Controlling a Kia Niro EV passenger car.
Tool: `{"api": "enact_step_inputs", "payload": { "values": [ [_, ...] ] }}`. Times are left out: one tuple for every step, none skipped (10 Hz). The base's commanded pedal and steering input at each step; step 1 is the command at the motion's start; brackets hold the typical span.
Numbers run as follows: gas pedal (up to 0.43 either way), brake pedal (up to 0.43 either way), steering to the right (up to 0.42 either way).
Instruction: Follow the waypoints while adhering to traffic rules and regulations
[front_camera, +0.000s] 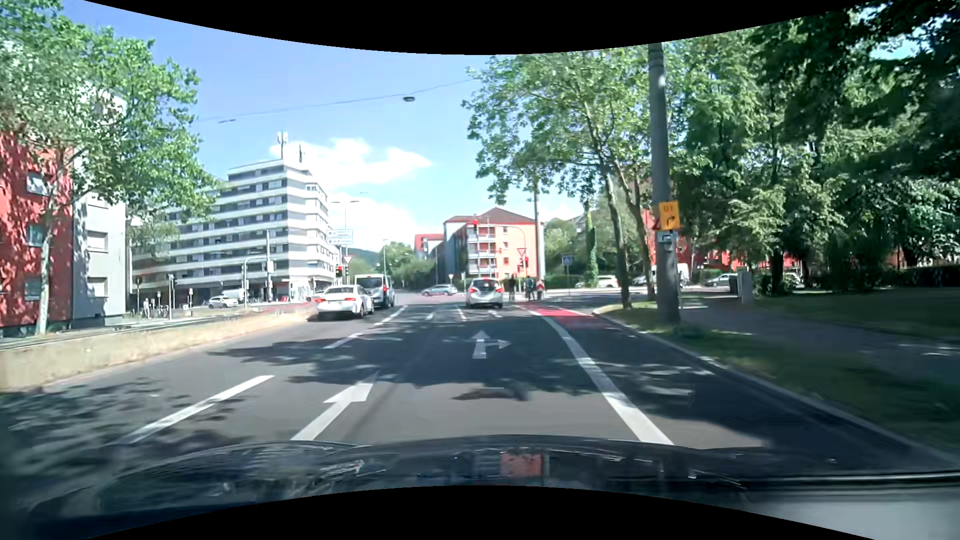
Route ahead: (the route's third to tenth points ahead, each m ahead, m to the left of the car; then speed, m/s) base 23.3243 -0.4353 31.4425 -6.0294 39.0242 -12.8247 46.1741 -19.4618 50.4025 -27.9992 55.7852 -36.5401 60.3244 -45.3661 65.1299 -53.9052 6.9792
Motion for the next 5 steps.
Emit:
{"api": "enact_step_inputs", "payload": {
  "values": [
    [0.0, 0.091, 0.0],
    [0.0, 0.104, -0.004],
    [0.0, 0.104, -0.011],
    [0.0, 0.11, -0.015],
    [0.0, 0.11, -0.016]
  ]
}}
